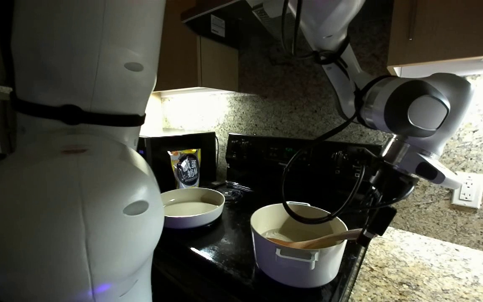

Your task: Stir the pot with the wooden spoon

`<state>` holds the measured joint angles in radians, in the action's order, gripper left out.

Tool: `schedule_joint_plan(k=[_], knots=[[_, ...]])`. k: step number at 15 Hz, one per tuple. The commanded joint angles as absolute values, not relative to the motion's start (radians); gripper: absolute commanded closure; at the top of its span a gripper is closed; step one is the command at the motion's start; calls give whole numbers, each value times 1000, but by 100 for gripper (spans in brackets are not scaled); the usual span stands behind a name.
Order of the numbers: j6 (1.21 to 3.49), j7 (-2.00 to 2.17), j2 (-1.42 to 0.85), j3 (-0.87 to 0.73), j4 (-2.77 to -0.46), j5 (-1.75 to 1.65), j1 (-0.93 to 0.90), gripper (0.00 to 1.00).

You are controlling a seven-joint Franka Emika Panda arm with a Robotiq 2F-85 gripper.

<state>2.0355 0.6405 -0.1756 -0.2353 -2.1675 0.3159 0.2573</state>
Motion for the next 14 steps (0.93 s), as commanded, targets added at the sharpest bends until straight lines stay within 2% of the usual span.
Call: schedule_joint_plan(k=[1, 10, 11, 14], knots=[[2001, 668, -202, -250, -2137, 343, 252, 39], [2037, 696, -167, -258, -2167, 343, 248, 97], [2043, 696, -154, -260, -2177, 342, 248, 94], [2051, 705, -133, -266, -2188, 337, 249, 93]])
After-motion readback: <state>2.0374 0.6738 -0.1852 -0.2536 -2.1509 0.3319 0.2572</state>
